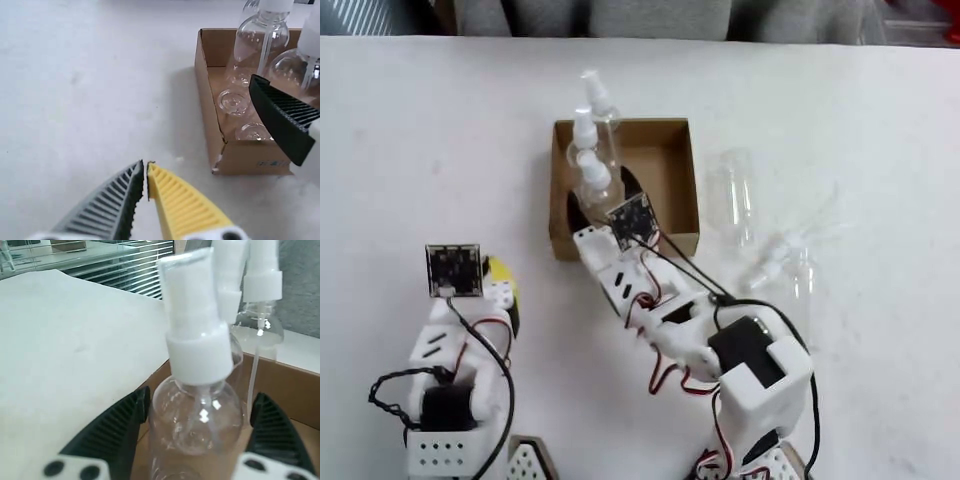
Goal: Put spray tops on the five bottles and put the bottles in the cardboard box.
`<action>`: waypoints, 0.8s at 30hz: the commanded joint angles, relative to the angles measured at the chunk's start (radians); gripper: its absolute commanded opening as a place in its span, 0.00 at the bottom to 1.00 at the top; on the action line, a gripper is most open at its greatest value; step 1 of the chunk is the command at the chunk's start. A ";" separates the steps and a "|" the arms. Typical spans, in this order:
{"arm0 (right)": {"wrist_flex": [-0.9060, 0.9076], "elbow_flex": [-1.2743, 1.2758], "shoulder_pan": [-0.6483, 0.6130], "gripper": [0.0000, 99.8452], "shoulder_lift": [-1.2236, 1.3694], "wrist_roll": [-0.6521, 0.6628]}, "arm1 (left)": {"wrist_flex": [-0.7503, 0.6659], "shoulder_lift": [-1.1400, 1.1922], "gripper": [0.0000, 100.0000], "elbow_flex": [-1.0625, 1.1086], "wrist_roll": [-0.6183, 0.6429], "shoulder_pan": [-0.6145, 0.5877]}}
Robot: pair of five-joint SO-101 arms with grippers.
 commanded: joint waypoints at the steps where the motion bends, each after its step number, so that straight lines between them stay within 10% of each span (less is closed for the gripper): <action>1: 0.002 -0.041 -0.008 0.29 -0.054 -0.008 | -0.002 -0.010 0.02 0.000 -0.011 -0.007; 24: 0.131 0.133 -0.007 0.34 -0.455 -0.074 | -0.003 -0.010 0.03 0.000 -0.011 -0.007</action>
